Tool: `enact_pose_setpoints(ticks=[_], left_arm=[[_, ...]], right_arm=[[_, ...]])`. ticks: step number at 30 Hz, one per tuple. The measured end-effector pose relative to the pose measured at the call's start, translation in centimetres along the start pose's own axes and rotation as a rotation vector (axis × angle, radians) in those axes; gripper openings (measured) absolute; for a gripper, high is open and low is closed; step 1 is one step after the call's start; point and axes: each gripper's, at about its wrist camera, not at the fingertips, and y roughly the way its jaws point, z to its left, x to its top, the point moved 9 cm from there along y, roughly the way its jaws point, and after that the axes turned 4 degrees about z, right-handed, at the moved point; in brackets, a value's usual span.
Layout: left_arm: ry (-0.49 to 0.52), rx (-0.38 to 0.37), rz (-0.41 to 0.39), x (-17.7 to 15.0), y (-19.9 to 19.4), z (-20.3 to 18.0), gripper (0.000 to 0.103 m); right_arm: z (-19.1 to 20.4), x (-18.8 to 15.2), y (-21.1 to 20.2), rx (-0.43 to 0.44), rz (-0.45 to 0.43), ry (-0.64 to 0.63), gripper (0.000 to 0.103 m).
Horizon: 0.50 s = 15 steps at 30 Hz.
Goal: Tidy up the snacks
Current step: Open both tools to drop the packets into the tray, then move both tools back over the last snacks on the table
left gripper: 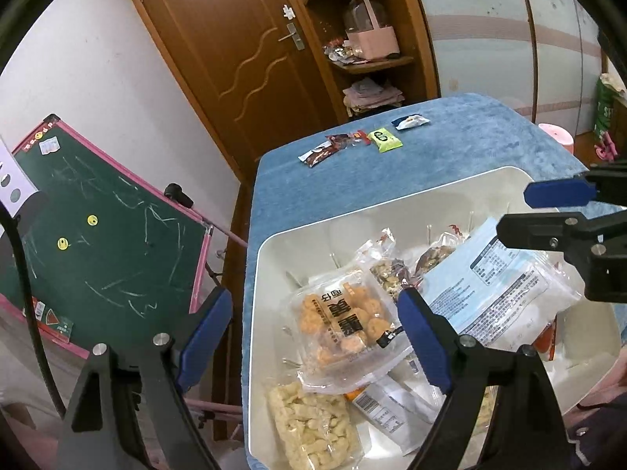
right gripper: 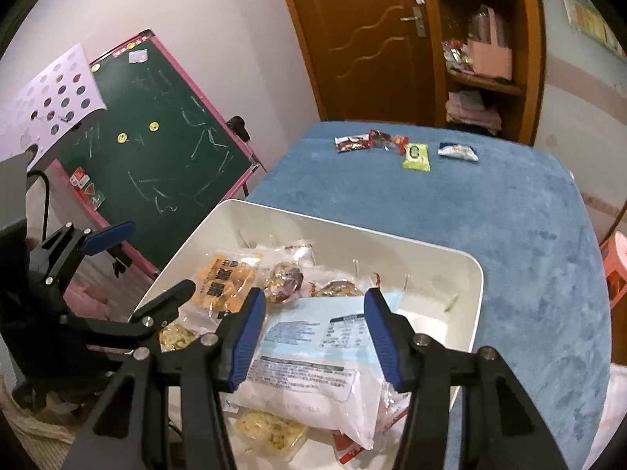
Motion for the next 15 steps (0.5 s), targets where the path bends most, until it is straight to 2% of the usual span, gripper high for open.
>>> enact_pose_setpoints(ticks=[10,15], left_arm=[[0.002,-0.007,0.023,1.1,0.1,-0.8,0.086],[-0.032,-0.048,0.03,2.8,-0.1,-0.9,0.086]], right_arm=[[-1.8,-0.3,-0.7,0.014,-0.012,0.037,0.053],[-3.2,1.0,-1.6,0.005,-0.037,0.047,0.053]])
